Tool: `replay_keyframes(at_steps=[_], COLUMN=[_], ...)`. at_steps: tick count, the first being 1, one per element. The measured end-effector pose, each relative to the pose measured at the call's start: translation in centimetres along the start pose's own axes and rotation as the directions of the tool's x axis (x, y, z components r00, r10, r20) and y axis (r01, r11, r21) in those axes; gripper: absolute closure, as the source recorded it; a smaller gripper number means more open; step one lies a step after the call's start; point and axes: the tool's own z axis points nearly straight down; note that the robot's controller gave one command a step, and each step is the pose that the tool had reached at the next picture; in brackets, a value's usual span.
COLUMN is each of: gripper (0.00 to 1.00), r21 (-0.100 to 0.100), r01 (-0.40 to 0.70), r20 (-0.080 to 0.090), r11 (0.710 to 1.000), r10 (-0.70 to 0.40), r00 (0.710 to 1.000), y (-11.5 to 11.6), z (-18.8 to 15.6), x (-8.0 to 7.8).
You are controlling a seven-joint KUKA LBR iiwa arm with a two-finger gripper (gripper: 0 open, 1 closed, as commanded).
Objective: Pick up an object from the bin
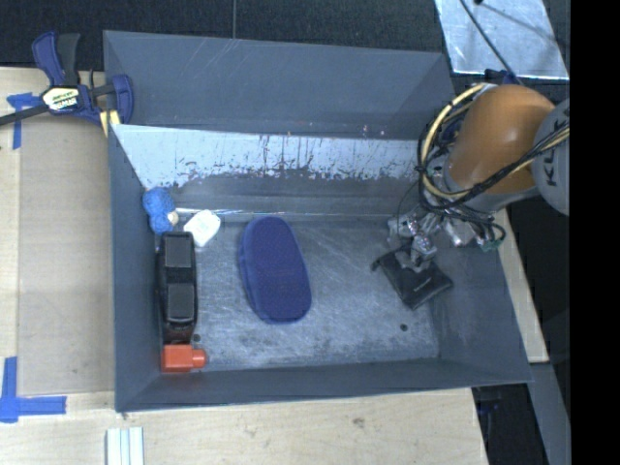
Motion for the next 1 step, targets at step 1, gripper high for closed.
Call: replay_keyframes(at_steps=[1], gripper=[1.0], r21=[0.006], r01=[-0.03], r20=[0.008], r11=[1.0], r10=[0.03], r00=[1.0], y=[1.14], z=[-16.31], x=[1.54])
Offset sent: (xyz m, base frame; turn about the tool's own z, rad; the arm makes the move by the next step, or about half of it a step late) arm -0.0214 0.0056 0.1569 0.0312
